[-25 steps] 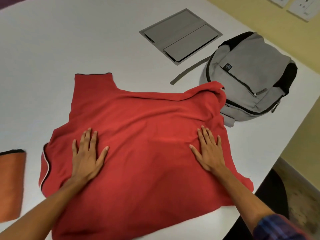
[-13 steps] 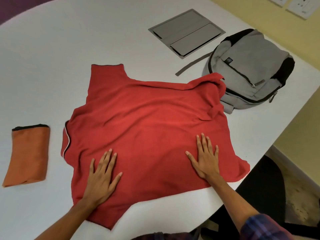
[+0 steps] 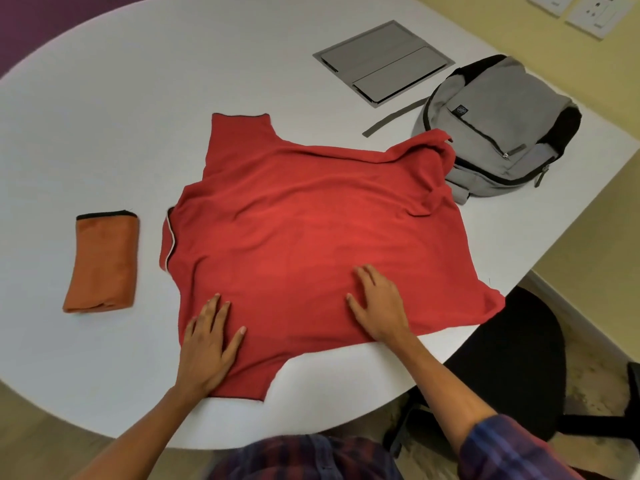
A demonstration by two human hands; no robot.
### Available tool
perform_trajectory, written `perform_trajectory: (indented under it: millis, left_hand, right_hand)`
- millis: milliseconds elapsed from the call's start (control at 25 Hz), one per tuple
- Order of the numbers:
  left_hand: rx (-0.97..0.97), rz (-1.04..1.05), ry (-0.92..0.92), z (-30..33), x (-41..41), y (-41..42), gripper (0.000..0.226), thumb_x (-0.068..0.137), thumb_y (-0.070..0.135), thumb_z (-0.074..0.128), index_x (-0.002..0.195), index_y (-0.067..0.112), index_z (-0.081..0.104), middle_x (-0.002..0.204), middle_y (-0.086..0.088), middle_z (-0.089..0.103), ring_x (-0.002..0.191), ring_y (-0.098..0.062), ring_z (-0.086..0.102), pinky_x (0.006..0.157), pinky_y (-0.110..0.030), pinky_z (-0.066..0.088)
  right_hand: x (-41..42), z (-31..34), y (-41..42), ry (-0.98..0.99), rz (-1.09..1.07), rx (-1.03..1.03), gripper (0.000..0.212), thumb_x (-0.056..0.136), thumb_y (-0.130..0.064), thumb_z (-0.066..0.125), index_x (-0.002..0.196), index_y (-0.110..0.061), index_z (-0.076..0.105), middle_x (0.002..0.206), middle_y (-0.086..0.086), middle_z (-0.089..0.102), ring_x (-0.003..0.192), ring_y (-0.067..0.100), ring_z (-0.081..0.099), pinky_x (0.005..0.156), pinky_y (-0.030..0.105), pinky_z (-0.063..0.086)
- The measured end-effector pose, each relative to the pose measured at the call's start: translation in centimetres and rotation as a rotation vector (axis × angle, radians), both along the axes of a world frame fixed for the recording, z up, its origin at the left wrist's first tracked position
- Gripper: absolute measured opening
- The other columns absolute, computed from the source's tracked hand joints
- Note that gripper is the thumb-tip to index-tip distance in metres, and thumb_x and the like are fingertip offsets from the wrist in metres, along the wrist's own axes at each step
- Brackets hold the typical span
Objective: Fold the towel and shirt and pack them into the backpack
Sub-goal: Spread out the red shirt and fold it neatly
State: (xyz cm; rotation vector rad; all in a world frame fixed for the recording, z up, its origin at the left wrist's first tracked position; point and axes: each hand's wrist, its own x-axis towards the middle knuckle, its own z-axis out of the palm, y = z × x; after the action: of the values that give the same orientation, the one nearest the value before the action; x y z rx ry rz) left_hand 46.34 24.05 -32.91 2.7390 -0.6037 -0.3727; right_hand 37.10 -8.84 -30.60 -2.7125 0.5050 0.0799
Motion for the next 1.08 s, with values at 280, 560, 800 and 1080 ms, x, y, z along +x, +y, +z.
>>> perform_trajectory:
  millis: [280,560,800,1080]
  left_hand:
    - [0.002,0.353,-0.007,1.3,-2.3,5.4,0.076,0.085,0.066,0.029,0.131,0.009,0.048,0.132,-0.016,0.052,0.119,-0.034,0.05,0.101,-0.052,0.034]
    - [-0.192,0.381,0.157,2.0,-5.4,7.0,0.068,0.076,0.072,0.039,0.104,0.014,0.06,0.111,-0.002,0.055,0.106,-0.024,0.05,0.092,-0.04,0.037]
    - [-0.438,0.346,0.302,1.6,-5.6,7.5,0.041,0.08,0.037,0.066,0.112,0.013,0.062,0.118,-0.004,0.06,0.109,-0.023,0.055,0.094,-0.042,0.046]
    - [-0.582,0.544,0.616,4.0,-4.9,7.4,0.029,0.091,0.016,0.061,0.117,0.026,0.05,0.075,-0.008,0.072,0.07,-0.021,0.072,0.074,-0.037,0.058]
  right_hand:
    - [-1.7,-0.2,11.5,-0.166,0.242,0.144,0.021,0.085,-0.031,0.06,0.099,-0.016,0.063,0.086,-0.001,0.063,0.074,0.02,0.062,0.064,0.033,0.049]
    - [-3.2,-1.0,18.3,-0.008,0.541,0.061,0.04,0.075,-0.05,0.065,0.095,-0.016,0.065,0.088,0.002,0.064,0.074,0.023,0.06,0.061,0.03,0.043]
    - [-3.4,-0.5,20.1,0.014,0.485,0.032,0.022,0.076,-0.036,0.056,0.079,-0.016,0.061,0.079,0.002,0.06,0.071,0.023,0.059,0.058,0.029,0.037]
    - [-3.9,2.5,19.0,0.04,0.262,0.275,0.024,0.085,-0.033,0.036,0.066,-0.018,0.037,0.058,-0.006,0.041,0.059,0.02,0.043,0.057,0.036,0.033]
